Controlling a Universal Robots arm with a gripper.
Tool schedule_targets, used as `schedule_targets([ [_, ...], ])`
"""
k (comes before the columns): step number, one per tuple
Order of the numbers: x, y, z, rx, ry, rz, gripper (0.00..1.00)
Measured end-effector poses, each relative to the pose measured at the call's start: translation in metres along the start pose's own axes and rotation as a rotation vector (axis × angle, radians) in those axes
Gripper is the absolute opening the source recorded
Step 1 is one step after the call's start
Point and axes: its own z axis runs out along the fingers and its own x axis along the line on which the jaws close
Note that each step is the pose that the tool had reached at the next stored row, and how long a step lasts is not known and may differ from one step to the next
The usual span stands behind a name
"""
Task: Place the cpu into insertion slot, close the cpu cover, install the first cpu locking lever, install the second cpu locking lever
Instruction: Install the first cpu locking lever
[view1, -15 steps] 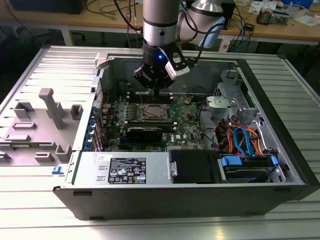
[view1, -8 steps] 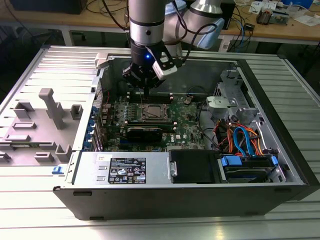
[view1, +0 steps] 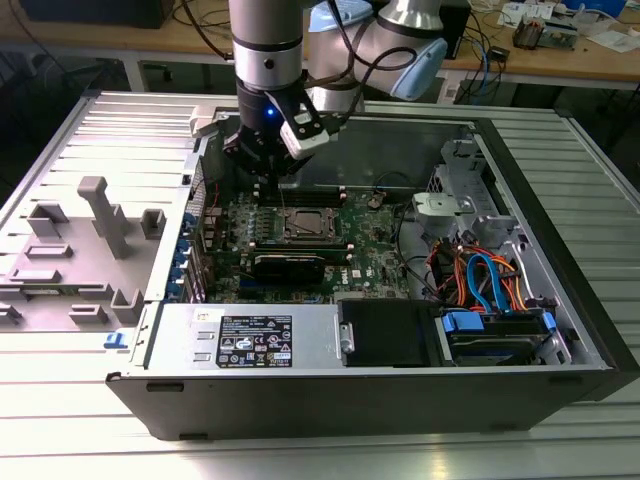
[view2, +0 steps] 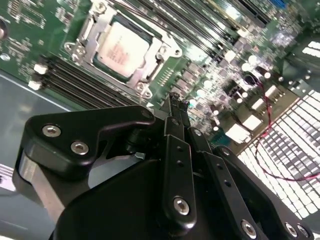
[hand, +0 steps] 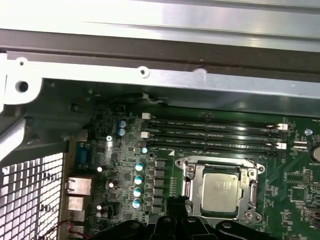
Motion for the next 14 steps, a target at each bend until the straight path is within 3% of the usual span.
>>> schedule_targets([
  [4, 0.0019, 0.0082, 0.0004, 0.0001, 0.0001, 0.0, 0.11],
  [5, 0.0008, 0.0227, 0.0041, 0.0, 0.0, 0.0, 0.11],
  [6, 0.0003, 0.0276, 0.0075, 0.0, 0.0, 0.0, 0.11],
  [14, -0.0071, 0.0275, 0.0095, 0.0003, 0.0001, 0.0, 0.11],
])
